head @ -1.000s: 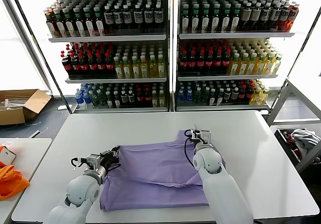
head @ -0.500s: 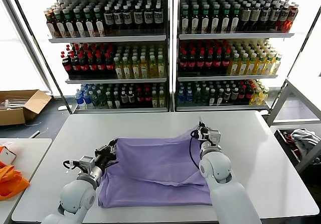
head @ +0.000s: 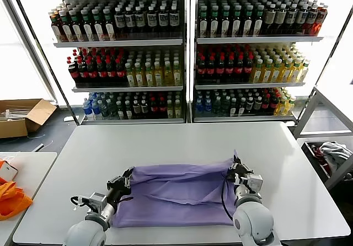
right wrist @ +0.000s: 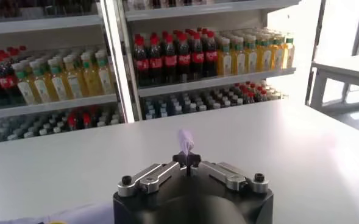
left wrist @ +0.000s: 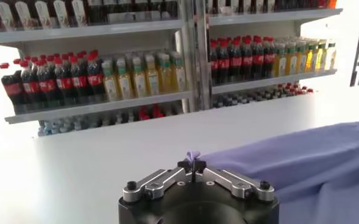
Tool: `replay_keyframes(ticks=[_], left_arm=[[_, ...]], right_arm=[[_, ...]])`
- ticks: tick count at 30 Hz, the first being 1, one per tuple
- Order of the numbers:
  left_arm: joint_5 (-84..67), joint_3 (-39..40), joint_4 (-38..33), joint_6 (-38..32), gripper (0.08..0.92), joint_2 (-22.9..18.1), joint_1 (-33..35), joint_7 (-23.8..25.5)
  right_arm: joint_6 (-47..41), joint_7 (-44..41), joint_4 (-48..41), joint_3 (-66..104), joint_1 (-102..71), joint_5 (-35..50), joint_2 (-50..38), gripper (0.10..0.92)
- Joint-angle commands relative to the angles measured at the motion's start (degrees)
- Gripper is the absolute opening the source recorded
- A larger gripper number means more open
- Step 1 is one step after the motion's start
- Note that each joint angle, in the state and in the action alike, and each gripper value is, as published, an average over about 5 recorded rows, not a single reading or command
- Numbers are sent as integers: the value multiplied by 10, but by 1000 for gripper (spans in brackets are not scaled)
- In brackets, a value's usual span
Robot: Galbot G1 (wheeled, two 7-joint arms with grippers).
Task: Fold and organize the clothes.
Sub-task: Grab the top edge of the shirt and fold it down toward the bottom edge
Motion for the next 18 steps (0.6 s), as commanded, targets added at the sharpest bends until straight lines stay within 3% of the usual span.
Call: replay_keyframes(ticks=[1, 18], left_arm=[[33, -3, -18, -10, 84, -4, 48, 4], [94, -11, -23, -23, 84, -13, 68, 12]], right_arm=[[3, 8, 71, 20, -114, -7, 2, 111], [32, 8, 41, -11, -142, -47, 14, 111]])
